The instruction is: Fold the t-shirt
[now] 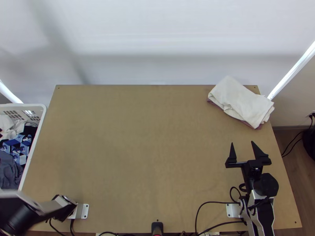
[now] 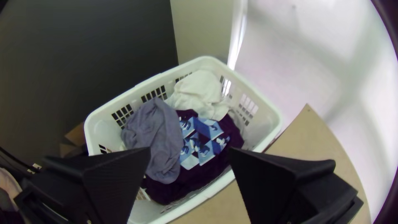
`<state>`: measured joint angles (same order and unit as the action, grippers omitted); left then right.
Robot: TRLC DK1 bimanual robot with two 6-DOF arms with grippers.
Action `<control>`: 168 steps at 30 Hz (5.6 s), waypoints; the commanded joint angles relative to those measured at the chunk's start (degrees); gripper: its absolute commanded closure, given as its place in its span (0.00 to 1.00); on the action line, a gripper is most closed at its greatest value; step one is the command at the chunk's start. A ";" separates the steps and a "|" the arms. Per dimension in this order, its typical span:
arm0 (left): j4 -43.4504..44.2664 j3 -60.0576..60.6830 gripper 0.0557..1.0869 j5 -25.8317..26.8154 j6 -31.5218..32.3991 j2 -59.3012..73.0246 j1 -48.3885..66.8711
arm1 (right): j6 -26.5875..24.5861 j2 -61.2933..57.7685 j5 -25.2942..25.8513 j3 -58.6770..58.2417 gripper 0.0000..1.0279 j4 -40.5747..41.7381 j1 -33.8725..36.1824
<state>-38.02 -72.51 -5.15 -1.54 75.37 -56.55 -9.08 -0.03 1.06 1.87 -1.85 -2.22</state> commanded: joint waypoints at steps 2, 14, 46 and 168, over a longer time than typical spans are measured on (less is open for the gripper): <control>1.55 -6.85 0.04 0.14 -4.88 13.40 -4.70 | -0.23 0.12 0.43 -0.55 0.04 0.53 0.11; 0.84 -26.10 0.05 -0.57 -9.36 43.81 -9.36 | -0.23 0.12 0.43 -0.55 0.04 0.53 0.11; 0.93 -43.24 0.96 1.90 -13.75 53.65 -9.28 | -0.23 0.12 0.43 -0.46 0.04 0.53 0.20; -24.21 -3.16 0.04 6.82 15.78 -16.49 54.27 | -7.97 -1.55 0.70 5.16 0.04 1.32 -0.42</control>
<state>-61.67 -75.55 1.08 12.71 61.04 -1.87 -13.32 -0.25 1.50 2.52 -1.63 -1.28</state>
